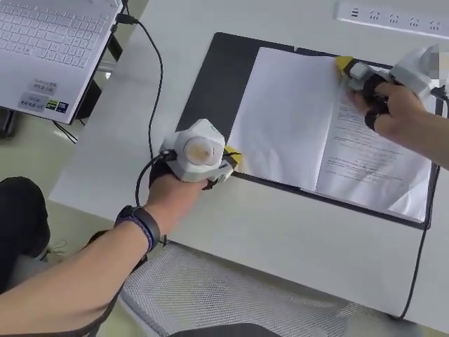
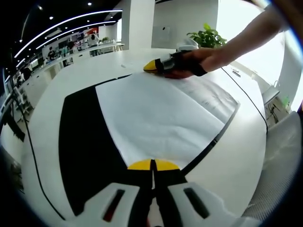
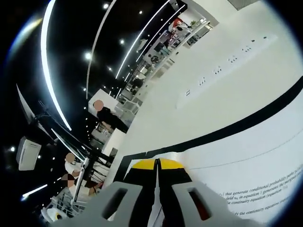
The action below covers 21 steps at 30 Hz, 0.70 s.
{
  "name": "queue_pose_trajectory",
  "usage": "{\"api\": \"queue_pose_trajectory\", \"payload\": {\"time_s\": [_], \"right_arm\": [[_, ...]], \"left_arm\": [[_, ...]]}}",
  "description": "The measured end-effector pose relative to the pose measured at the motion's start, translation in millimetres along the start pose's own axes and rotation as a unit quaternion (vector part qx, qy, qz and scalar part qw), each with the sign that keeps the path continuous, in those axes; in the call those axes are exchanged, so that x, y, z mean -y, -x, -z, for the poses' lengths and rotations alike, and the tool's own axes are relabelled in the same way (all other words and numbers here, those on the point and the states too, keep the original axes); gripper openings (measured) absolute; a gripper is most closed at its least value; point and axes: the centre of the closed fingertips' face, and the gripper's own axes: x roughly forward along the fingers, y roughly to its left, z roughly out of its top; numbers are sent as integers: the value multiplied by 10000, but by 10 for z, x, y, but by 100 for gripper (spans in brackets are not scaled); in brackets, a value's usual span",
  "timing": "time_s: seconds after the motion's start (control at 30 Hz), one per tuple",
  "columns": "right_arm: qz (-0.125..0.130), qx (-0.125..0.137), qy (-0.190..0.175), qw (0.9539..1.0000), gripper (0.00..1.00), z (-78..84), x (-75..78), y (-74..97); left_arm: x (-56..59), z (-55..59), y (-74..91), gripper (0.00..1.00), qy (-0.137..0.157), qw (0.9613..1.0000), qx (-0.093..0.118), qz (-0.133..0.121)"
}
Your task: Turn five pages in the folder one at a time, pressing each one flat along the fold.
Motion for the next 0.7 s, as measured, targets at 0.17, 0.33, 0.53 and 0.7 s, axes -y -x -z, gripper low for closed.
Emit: {"api": "queue_pose_trajectory", "payload": {"time_s": [0.17, 0.33, 0.53, 0.7], "right_arm": [[-284, -304, 151, 9990, 0, 166, -80, 84], [-425, -470, 315, 9975, 0, 304, -137, 189], [-522, -548, 363, 9965, 0, 466, -278, 377], [-614, -649, 456, 9950, 0, 597, -339, 474]], "left_arm": [[13, -8, 18, 0, -11, 10000, -3, 18], [22, -13, 31, 0, -16, 10000, -3, 20], [23, -16, 37, 0, -12, 10000, -12, 16], [27, -17, 43, 0, -14, 10000, -12, 7]]}}
